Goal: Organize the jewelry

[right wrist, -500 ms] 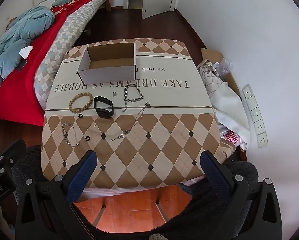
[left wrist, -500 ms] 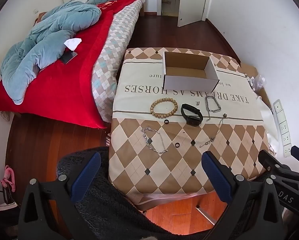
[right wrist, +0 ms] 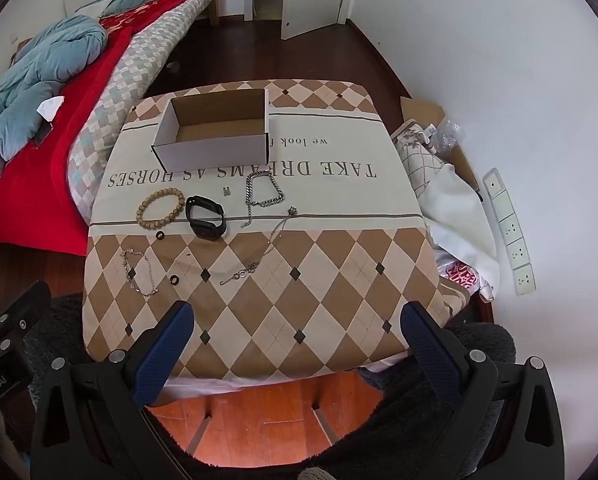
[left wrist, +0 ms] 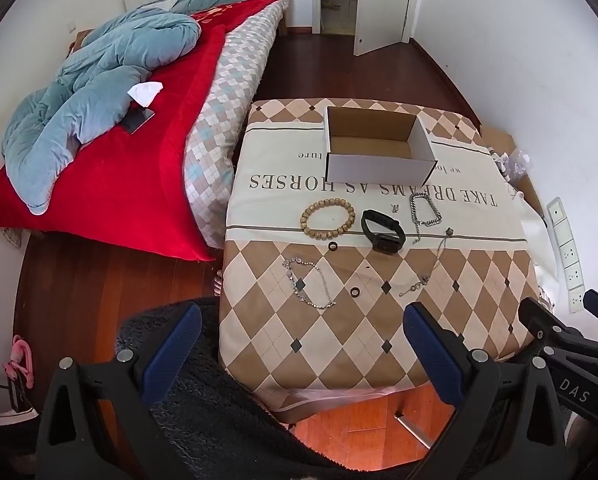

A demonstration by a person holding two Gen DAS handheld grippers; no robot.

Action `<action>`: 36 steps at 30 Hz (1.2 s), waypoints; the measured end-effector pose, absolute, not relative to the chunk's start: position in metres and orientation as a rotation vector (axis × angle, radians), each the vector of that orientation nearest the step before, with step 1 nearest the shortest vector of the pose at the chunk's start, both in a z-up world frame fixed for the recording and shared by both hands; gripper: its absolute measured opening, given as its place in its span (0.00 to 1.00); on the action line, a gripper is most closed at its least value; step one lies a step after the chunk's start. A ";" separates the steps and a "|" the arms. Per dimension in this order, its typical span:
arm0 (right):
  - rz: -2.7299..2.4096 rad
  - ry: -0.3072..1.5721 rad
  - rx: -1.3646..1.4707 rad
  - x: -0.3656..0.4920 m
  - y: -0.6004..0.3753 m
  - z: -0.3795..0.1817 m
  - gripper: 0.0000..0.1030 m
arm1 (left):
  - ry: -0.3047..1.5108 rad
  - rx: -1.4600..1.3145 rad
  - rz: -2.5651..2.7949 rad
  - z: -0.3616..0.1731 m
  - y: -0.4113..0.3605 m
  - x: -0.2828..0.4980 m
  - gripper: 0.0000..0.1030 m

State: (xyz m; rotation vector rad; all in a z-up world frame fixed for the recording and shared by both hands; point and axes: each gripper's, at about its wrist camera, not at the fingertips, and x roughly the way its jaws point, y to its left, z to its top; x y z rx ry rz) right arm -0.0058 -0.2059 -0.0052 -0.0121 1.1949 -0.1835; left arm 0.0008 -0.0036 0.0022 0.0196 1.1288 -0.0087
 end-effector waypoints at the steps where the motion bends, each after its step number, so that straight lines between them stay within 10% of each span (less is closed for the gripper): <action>1: -0.184 1.196 -0.011 -0.005 -0.206 -0.004 1.00 | 1.127 0.022 -0.013 0.004 -0.003 -0.001 1.00; 36: -0.189 1.171 -0.008 -0.007 -0.209 0.005 1.00 | 1.114 0.025 -0.009 0.007 -0.006 0.000 1.00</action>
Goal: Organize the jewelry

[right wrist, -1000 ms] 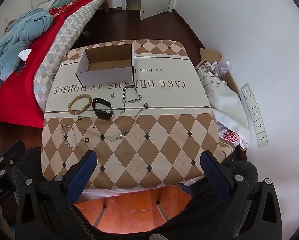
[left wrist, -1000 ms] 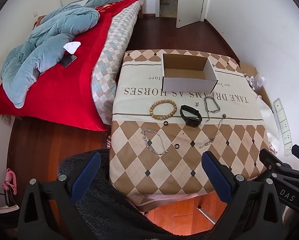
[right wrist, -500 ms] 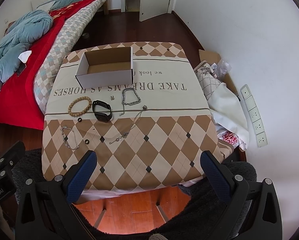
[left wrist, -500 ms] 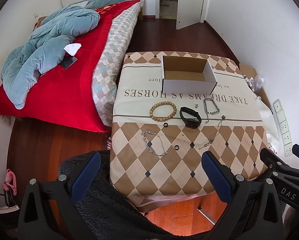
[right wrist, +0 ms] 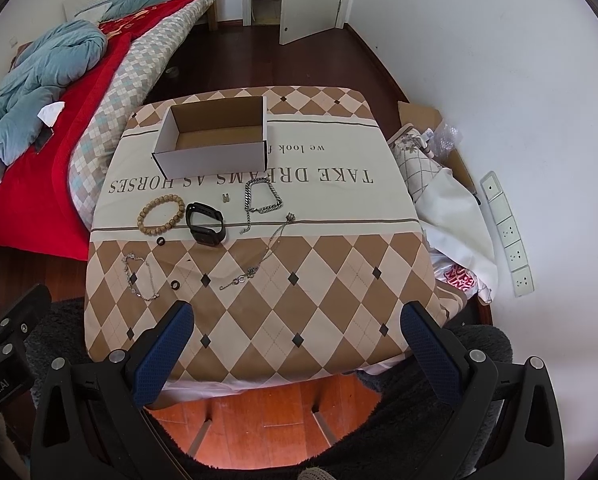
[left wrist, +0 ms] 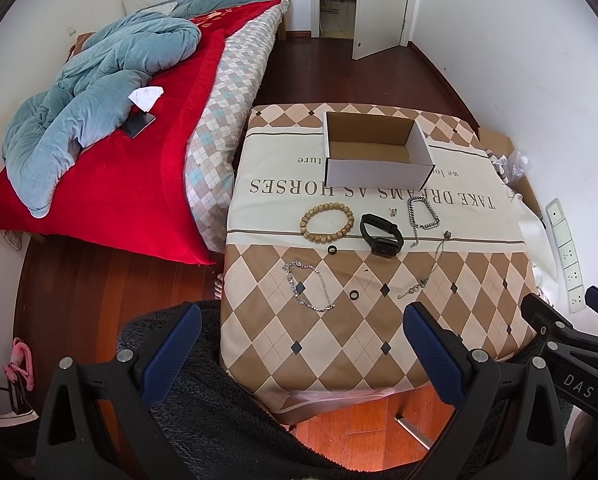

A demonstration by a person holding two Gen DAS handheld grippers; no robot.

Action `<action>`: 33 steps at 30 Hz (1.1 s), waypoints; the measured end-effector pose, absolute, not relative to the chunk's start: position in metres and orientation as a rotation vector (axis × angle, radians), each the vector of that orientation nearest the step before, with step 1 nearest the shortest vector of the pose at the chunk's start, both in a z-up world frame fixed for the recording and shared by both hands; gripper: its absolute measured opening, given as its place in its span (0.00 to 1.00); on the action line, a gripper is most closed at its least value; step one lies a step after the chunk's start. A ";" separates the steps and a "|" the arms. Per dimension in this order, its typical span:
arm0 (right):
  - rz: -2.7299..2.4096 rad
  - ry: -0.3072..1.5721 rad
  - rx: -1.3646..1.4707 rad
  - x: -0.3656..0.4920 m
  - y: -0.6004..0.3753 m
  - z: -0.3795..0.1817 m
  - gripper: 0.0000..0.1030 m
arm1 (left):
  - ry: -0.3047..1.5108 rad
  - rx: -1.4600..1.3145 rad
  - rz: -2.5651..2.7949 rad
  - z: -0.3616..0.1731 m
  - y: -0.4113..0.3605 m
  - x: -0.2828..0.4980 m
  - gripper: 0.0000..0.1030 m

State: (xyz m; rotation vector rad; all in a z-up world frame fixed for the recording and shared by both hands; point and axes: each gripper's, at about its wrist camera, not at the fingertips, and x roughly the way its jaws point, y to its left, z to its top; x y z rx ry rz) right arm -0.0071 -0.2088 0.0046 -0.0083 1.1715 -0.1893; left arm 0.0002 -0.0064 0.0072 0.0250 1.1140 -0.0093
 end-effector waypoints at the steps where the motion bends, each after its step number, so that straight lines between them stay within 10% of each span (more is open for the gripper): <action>1: -0.189 1.172 -0.008 -0.007 -0.209 0.004 1.00 | 1.114 0.026 -0.009 0.007 -0.006 0.000 1.00; 33: -0.188 1.159 -0.009 -0.006 -0.208 0.012 1.00 | 1.107 0.021 -0.010 0.015 -0.002 0.000 1.00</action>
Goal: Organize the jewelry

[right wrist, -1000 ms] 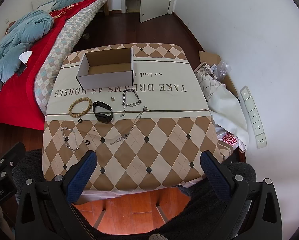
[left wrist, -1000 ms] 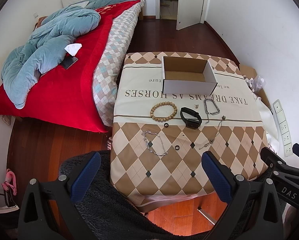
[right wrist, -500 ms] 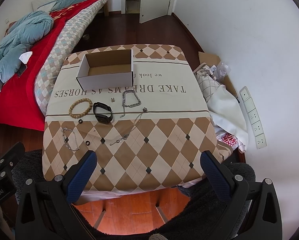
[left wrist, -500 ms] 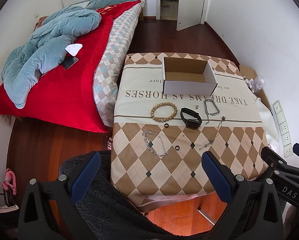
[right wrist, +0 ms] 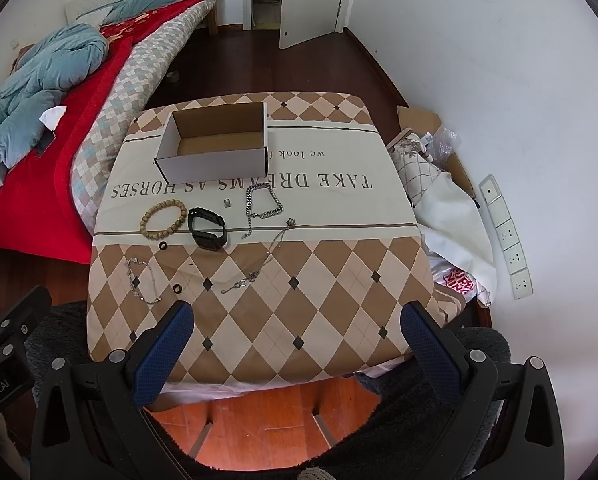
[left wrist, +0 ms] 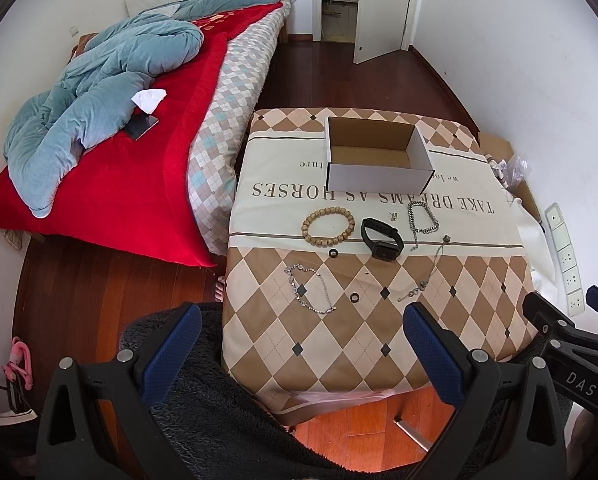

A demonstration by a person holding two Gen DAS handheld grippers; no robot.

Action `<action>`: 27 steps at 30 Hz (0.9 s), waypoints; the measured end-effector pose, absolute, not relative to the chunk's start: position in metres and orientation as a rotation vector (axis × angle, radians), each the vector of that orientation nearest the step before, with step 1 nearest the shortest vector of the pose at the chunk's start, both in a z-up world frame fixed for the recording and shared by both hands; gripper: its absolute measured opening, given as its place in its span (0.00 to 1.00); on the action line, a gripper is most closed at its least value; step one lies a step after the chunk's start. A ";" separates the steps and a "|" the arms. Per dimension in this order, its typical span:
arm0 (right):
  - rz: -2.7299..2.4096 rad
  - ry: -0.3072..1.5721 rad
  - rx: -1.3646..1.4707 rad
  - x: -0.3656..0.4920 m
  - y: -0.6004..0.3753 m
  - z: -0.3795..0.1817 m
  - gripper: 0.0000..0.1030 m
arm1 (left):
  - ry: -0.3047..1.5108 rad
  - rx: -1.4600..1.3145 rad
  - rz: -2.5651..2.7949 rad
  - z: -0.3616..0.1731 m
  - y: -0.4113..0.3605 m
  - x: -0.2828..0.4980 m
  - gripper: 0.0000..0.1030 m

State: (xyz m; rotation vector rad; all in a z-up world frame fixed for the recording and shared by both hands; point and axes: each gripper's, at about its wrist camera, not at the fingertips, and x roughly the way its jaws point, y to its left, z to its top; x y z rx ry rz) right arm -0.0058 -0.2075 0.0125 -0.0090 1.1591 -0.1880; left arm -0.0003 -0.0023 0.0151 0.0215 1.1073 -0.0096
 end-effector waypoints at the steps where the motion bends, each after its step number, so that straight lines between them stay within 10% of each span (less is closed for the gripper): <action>1: -0.187 1.159 -0.007 -0.006 -0.208 0.013 1.00 | 1.106 0.021 -0.009 0.016 -0.002 0.000 1.00; 27: -0.204 1.216 0.138 0.038 -0.246 -0.048 0.99 | 1.151 0.051 0.155 -0.048 0.025 0.034 1.00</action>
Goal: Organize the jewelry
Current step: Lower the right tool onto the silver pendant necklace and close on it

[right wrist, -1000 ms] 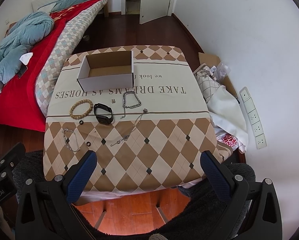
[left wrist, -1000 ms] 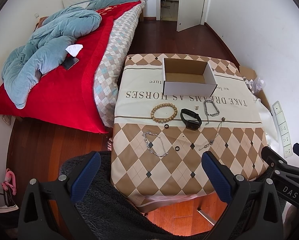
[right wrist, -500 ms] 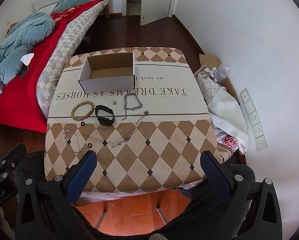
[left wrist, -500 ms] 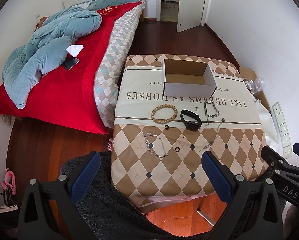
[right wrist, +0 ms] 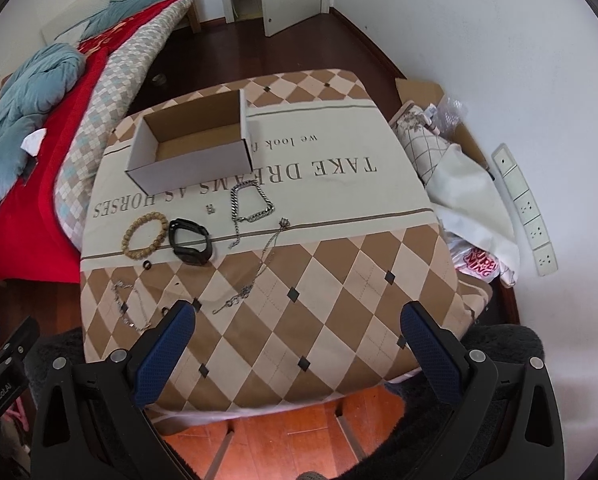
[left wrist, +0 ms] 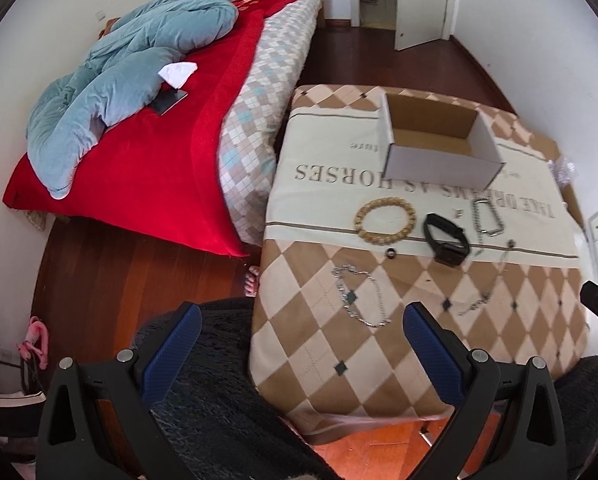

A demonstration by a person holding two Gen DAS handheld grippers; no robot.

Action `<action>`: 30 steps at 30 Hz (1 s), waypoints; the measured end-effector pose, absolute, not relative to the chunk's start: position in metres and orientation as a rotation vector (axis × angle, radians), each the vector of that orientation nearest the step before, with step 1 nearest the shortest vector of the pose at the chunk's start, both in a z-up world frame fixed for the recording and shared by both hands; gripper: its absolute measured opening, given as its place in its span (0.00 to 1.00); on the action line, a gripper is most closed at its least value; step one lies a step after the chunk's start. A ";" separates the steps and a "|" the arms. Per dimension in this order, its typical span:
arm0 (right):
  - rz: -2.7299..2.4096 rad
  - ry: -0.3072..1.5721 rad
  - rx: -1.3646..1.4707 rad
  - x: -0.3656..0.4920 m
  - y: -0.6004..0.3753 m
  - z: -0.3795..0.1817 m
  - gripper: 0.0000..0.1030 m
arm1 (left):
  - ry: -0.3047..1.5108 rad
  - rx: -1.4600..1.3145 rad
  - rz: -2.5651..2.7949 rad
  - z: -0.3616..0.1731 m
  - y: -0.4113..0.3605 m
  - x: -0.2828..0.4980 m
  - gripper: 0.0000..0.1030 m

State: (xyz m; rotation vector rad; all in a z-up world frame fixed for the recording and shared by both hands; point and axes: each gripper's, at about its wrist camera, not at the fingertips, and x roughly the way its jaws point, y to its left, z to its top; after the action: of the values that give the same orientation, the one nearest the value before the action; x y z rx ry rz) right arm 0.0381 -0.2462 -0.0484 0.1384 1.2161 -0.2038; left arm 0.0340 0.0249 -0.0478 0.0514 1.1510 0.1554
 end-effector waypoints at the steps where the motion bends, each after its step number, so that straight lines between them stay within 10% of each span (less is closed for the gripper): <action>1: -0.198 1.221 0.149 0.042 -0.249 -0.058 0.97 | 1.150 0.058 0.172 -0.053 0.026 0.037 1.00; 30: -0.140 1.338 0.073 0.086 -0.206 -0.209 0.61 | 1.230 0.170 0.248 -0.131 0.028 0.083 1.00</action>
State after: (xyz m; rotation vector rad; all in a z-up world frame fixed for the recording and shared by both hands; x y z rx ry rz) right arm 0.0857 -0.2058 -0.2091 0.0727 1.3376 -0.1401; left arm 0.0833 0.0275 -0.1307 0.1702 1.2304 0.2483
